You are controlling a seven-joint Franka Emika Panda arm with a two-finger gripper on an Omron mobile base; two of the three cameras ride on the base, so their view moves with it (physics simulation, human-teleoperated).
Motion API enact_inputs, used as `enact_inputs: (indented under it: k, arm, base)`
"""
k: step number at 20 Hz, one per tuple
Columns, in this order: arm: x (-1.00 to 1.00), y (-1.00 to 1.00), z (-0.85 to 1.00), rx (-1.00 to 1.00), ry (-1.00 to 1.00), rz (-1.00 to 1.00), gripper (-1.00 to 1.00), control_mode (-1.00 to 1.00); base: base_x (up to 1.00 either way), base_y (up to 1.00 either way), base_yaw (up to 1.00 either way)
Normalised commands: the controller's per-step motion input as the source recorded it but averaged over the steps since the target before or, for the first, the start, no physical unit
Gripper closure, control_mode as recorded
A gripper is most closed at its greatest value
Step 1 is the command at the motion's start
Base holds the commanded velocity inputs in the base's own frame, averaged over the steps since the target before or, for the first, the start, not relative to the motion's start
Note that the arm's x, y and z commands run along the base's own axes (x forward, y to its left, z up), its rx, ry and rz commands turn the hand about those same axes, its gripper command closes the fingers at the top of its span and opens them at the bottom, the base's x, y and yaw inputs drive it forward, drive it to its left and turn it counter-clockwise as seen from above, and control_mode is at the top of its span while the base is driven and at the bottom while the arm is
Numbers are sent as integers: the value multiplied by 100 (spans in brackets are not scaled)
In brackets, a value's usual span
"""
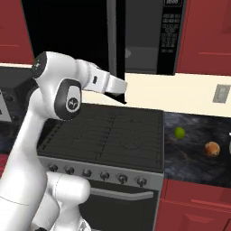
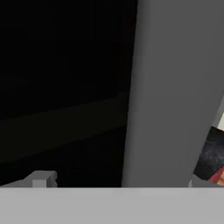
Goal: Close the microwave door.
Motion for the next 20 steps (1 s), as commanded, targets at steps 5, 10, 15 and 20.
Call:
enact_inputs:
  k: [5,10,15,20]
  arm:
    - [68,-24,0,4,2,23,-100,-100]
    - [65,-31,0,9,0,23,-100,-100]
    - [67,-30,0,10,0,15,-100,-100]
    - [66,-6,0,1,4,8,-100,-100]
  base:
    - [0,0,0]
    - [0,0,0]
    - [0,0,0]
    - [0,0,0]
